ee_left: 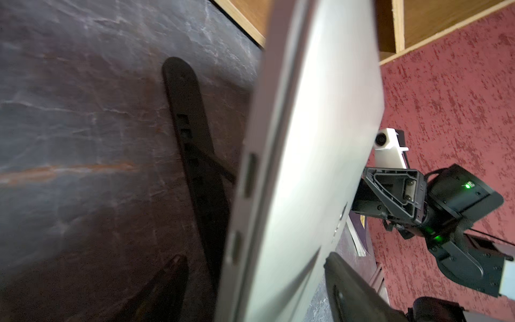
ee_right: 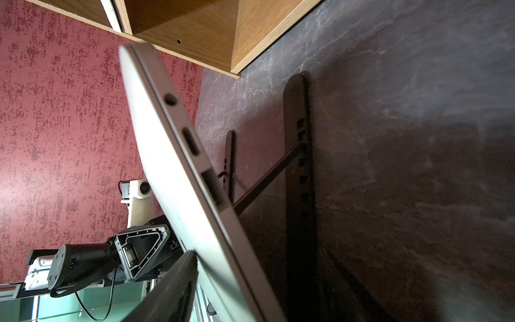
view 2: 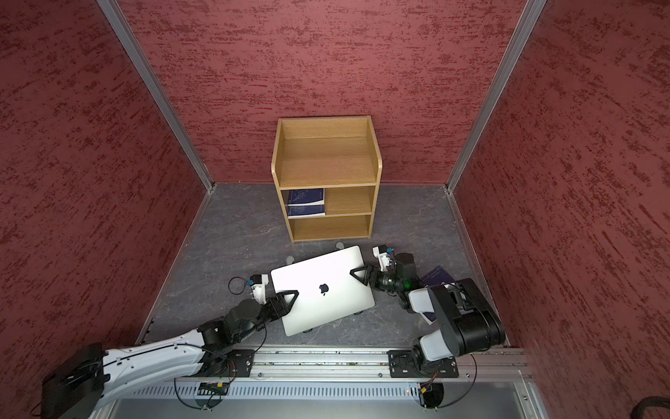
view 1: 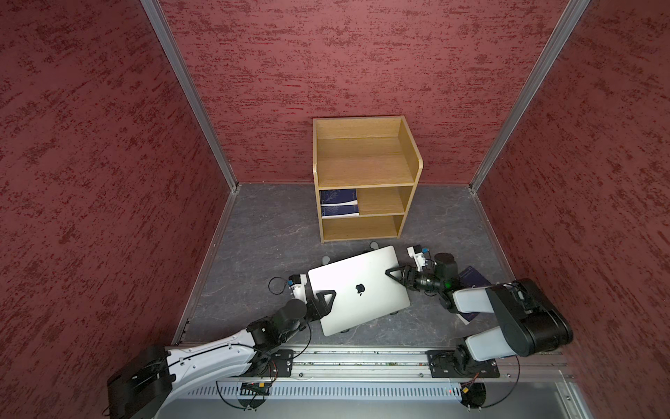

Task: Close the laptop lid and set it aside
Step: Pick up the laptop from the computer stand.

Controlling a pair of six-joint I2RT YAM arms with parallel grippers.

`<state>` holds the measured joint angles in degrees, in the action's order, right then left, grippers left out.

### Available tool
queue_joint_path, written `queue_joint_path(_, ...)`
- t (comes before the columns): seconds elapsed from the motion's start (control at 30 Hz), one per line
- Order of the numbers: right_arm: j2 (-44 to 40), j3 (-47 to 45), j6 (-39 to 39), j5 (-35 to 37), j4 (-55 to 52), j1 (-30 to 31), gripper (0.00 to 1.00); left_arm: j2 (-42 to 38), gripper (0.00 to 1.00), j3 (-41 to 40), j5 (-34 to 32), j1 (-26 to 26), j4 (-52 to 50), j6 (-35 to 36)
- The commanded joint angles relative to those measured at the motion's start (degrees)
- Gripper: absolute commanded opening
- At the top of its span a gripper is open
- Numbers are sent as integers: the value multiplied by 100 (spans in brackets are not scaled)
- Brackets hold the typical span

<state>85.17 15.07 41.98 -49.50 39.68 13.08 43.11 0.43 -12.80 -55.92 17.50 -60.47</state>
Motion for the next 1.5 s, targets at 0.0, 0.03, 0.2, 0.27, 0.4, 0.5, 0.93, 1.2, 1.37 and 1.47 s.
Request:
queue_joint_path(0.0,67,67,53,-37,236,79,70,-69,75,-218,251,28,408,241)
queue_joint_path(0.03,78,66,62,-34,244,97,69,-128,73,-218,280,26,413,281)
queue_joint_path(0.2,46,74,124,-33,268,141,66,-375,62,-193,437,56,393,412)
queue_joint_path(0.27,13,80,137,-11,237,142,64,-562,60,-192,519,124,318,395)
queue_joint_path(0.4,-73,84,169,89,156,158,61,-1027,54,-169,566,176,80,366)
queue_joint_path(0.5,-142,92,184,135,66,164,59,-1360,52,-113,570,194,-124,363)
queue_joint_path(0.93,-770,123,107,354,-570,177,57,-1374,38,586,971,204,-211,498)
queue_joint_path(1.2,-1073,119,92,473,-888,186,54,-1298,31,984,1170,204,-152,528)
queue_joint_path(1.37,-1341,94,62,550,-1085,187,54,-1141,24,1225,1253,204,-290,514)
queue_joint_path(1.47,-1495,77,56,596,-1173,186,54,-943,19,1345,1353,200,-297,481)
